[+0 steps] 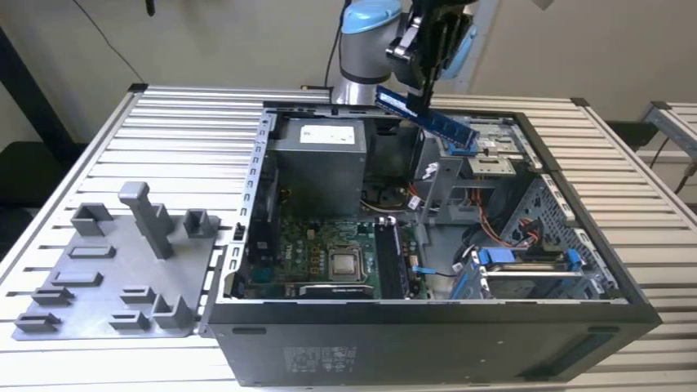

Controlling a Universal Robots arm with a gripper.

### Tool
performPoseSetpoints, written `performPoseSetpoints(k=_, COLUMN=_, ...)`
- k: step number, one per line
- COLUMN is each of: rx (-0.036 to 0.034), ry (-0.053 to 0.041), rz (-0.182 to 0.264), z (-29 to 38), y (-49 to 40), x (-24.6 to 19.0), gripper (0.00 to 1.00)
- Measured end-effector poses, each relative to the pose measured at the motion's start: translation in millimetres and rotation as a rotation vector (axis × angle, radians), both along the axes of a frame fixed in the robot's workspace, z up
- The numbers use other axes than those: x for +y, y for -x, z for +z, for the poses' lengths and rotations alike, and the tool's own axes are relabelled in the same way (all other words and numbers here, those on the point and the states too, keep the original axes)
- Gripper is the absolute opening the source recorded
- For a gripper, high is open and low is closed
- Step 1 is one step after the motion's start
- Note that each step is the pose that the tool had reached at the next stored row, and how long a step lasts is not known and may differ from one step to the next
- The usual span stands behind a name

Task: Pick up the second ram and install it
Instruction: 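Insert the second ram into the second slot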

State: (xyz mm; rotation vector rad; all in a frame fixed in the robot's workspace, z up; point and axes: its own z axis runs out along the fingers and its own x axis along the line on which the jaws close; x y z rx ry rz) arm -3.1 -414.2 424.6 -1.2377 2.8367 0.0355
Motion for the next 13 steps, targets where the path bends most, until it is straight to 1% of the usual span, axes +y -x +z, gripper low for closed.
performPoseSetpoints(k=5, rx=0.0001, ry=0.0003, rz=-0.044, z=-1.2, y=-0.5, x=-0.2, gripper=0.13)
performPoseSetpoints(k=13, rx=0.0000, ry=0.0001, rz=-0.086, z=-2.9, y=-2.3, x=-1.8, gripper=0.13)
